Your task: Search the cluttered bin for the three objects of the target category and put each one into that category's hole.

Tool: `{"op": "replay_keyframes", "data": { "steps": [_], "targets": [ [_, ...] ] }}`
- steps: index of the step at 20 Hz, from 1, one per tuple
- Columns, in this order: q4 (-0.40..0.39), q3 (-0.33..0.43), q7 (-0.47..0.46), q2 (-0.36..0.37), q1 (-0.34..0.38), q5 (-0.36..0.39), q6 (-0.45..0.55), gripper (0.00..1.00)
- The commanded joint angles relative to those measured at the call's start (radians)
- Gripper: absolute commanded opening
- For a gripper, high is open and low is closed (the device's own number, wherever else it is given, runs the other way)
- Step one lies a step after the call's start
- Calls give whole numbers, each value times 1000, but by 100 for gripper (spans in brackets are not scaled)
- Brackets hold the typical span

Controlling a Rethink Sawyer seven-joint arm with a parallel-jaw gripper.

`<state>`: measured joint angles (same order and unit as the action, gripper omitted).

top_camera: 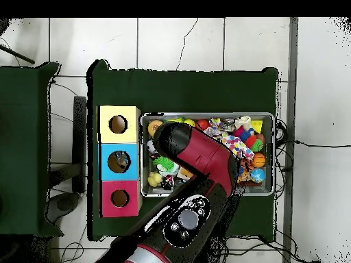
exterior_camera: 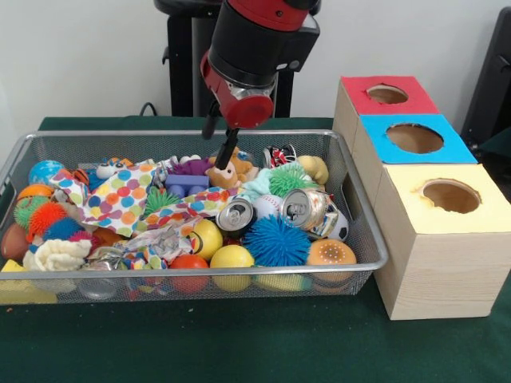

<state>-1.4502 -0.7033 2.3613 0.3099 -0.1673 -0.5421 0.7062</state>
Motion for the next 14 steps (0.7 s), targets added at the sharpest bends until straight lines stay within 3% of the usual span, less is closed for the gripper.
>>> {"op": "replay_keyframes", "data": {
  "steps": [1,14],
  "targets": [
    [-46,52,352,-55,-13,-64,-68,100],
    [-80,54,406,-69,-40,-86,-121,100]
  ]
}}
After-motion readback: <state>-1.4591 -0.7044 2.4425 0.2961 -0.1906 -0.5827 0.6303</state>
